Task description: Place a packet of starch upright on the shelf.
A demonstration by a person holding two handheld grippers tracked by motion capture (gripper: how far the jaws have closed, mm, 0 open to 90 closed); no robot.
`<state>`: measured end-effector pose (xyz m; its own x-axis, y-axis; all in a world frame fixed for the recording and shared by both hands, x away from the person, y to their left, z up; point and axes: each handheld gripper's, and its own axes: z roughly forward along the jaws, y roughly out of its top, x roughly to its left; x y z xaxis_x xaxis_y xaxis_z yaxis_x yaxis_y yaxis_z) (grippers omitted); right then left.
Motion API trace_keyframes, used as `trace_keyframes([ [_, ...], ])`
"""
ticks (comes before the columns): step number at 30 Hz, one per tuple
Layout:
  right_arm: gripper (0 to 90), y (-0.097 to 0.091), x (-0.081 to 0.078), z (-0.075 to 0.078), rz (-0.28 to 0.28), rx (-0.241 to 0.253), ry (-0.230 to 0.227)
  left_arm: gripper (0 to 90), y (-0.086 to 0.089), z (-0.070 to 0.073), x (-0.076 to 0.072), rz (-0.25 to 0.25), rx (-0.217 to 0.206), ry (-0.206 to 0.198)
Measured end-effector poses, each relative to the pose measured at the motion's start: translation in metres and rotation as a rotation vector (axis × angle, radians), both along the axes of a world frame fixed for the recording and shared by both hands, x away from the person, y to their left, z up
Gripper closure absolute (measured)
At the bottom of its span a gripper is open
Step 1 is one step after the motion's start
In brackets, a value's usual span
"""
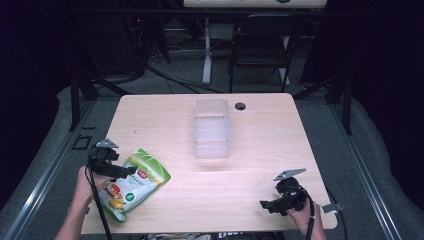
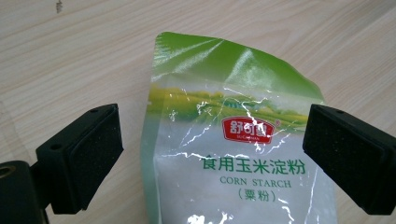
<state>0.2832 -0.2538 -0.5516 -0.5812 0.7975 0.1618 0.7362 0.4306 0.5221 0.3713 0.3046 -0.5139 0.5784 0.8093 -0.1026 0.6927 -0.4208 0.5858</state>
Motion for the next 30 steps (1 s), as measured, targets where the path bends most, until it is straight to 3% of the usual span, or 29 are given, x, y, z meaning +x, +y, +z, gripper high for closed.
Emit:
trace_keyframes([
  [8,13.5,0.000,0.000,0.000,0.007,-0.008,0.002,9.7,0.003,-0.015,0.025,-0.009,-0.026,0.062],
  [13,13.5,0.001,-0.001,0.001,0.014,-0.009,0.003,12.8,0.001,-0.021,0.033,-0.050,-0.022,0.100],
  [16,13.5,0.001,0.000,0.001,0.022,-0.015,0.000,16.0,-0.002,-0.024,0.036,-0.069,0.002,0.115],
  [22,13.6,0.001,-0.002,0.000,0.015,-0.008,-0.002,21.3,-0.004,-0.027,0.039,-0.084,-0.023,0.137],
  [23,13.6,0.001,-0.002,0.000,0.015,-0.008,-0.002,26.3,-0.004,-0.027,0.039,-0.084,-0.023,0.137],
  [30,13.6,0.001,-0.002,0.001,0.019,-0.020,0.001,28.5,0.000,-0.030,0.039,-0.078,-0.051,0.150],
])
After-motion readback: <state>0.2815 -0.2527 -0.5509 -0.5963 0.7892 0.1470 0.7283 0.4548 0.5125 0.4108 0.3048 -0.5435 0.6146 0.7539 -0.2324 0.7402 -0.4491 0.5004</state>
